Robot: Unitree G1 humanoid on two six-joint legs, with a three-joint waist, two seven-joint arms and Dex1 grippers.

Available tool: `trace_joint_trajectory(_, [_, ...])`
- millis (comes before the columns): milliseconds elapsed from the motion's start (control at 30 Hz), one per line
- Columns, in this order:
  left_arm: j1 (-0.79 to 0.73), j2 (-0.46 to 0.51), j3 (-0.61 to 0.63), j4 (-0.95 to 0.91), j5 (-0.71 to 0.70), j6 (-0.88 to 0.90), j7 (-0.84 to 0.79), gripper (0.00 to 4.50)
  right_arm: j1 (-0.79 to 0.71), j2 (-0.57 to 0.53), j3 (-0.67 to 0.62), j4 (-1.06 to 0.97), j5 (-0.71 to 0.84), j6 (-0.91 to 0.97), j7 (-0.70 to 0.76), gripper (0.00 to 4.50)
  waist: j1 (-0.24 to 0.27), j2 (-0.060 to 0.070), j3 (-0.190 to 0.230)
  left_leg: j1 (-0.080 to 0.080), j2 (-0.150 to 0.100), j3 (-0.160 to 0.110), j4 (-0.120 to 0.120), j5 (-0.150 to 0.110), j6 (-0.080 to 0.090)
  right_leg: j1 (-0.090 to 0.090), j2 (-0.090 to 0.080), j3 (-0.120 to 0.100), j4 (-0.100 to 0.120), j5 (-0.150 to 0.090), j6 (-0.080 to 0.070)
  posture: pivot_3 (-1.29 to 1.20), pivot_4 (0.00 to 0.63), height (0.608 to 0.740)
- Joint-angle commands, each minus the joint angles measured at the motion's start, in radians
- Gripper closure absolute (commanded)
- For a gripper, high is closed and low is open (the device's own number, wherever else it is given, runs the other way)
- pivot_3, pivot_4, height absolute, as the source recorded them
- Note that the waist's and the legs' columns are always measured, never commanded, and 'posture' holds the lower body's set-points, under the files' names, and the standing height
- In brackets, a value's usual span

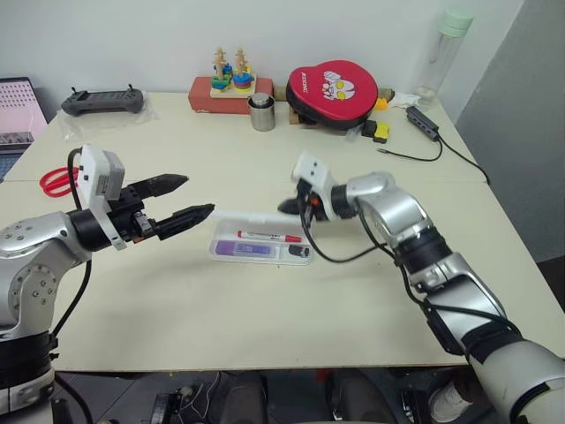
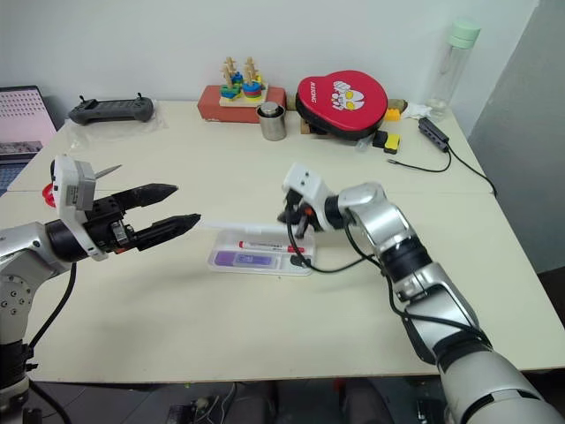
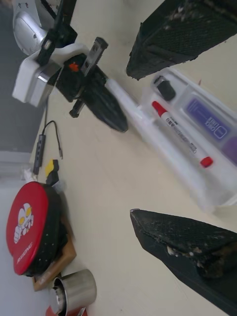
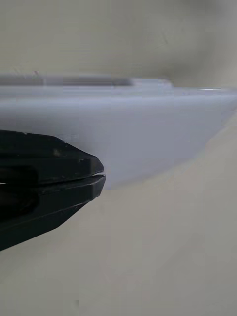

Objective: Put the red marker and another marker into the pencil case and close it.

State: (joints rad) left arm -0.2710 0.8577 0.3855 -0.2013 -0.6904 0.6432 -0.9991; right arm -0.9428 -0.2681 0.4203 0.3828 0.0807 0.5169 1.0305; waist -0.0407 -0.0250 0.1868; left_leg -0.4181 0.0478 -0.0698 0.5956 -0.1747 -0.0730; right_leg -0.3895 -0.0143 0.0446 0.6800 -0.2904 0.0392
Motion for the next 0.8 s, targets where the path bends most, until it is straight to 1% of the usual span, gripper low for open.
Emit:
trace_joint_trajectory(33, [0.014,0.031,0.007,-0.027,0.004,-0.032,-0.031,0.00,0.058,-0.029,0.060,-0.107,-0.051,-0.001,0.015,4.47,0.000,0.000,0.000,0.001,0.000,0.000,0.000,0.000,0.000,0.000,0.000,0.000,0.000,0.000,0.000,0.00,0.150,0.740])
trace_joint_trajectory(100, [0.026,0.036,-0.011,-0.030,0.016,-0.036,-0.045,0.00,0.087,-0.035,0.073,-0.106,-0.070,-0.005,0.004,4.47,-0.001,0.000,0.000,0.001,0.000,0.000,0.000,0.000,0.000,0.000,0.000,0.000,0.000,-0.001,0.000,0.00,0.150,0.740])
trace_joint_trajectory(200, [0.026,0.038,-0.027,-0.021,0.024,-0.037,-0.043,0.00,0.104,-0.035,0.025,-0.129,-0.039,0.031,-0.001,4.47,0.000,-0.001,-0.001,0.002,0.000,0.000,0.000,0.000,0.000,0.001,0.000,0.000,0.000,-0.001,0.000,0.00,0.150,0.740])
trace_joint_trajectory(267, [0.009,0.032,-0.039,-0.004,0.046,-0.047,-0.020,0.00,0.111,-0.046,-0.041,-0.173,0.004,0.056,-0.006,4.47,0.001,-0.001,-0.001,0.002,0.000,0.000,0.000,0.000,0.000,0.001,0.000,0.000,0.000,-0.001,0.000,0.00,0.150,0.740])
trace_joint_trajectory(400, [-0.063,0.003,-0.058,0.084,0.111,-0.056,0.091,0.00,0.129,-0.052,-0.250,-0.272,0.158,0.107,-0.038,4.47,0.010,-0.001,0.000,0.001,0.000,0.000,0.001,0.000,0.000,0.001,0.000,0.000,0.000,-0.001,0.000,0.00,0.150,0.740])
trace_joint_trajectory(433, [-0.086,-0.006,-0.067,0.124,0.149,-0.080,0.131,0.00,0.140,-0.079,-0.297,-0.288,0.179,0.123,-0.046,4.31,0.011,-0.001,0.000,0.001,0.000,0.000,0.001,0.000,0.000,0.001,0.000,0.000,0.000,-0.001,0.000,0.00,0.150,0.740])
trace_joint_trajectory(500, [-0.109,-0.016,-0.079,0.176,0.200,-0.116,0.177,0.00,0.162,-0.122,-0.348,-0.319,0.205,0.146,-0.049,4.01,0.012,-0.001,-0.001,0.001,0.000,0.000,0.001,0.000,0.000,0.001,0.000,0.000,0.000,-0.001,0.000,0.00,0.150,0.740])
trace_joint_trajectory(633, [-0.140,-0.036,-0.083,0.290,0.256,-0.159,0.229,0.00,0.207,-0.222,-0.425,-0.355,0.236,0.190,-0.067,2.94,0.011,-0.001,-0.001,0.001,0.000,0.001,0.000,0.000,0.000,0.001,0.000,0.000,-0.001,-0.001,-0.001,0.00,0.150,0.740])
trace_joint_trajectory(700, [-0.158,-0.037,-0.095,0.355,0.302,-0.191,0.260,0.00,0.214,-0.249,-0.451,-0.345,0.238,0.191,-0.089,2.34,0.009,-0.001,0.000,0.001,0.000,0.001,0.000,0.000,0.000,0.001,0.000,0.000,-0.001,-0.001,-0.001,0.00,0.150,0.740])
trace_joint_trajectory(733, [-0.167,-0.037,-0.101,0.386,0.321,-0.204,0.273,0.00,0.218,-0.258,-0.457,-0.341,0.237,0.189,-0.096,2.18,0.008,-0.001,0.000,0.001,0.000,0.001,0.000,0.000,0.000,0.001,0.000,0.000,0.000,-0.001,-0.001,0.00,0.150,0.740])
trace_joint_trajectory(767, [-0.178,-0.037,-0.109,0.424,0.344,-0.226,0.282,0.00,0.223,-0.269,-0.462,-0.335,0.233,0.183,-0.106,1.93,0.003,-0.001,0.000,0.001,0.000,0.001,0.000,0.000,0.000,0.000,0.000,0.000,0.000,-0.001,-0.001,0.00,0.150,0.740])
trace_joint_trajectory(800, [-0.193,-0.036,-0.117,0.462,0.360,-0.242,0.286,0.00,0.224,-0.275,-0.471,-0.323,0.233,0.180,-0.116,1.55,0.001,-0.001,0.000,0.001,0.000,0.001,0.000,0.000,0.000,0.000,0.000,0.001,0.000,-0.001,-0.001,0.00,0.150,0.740])
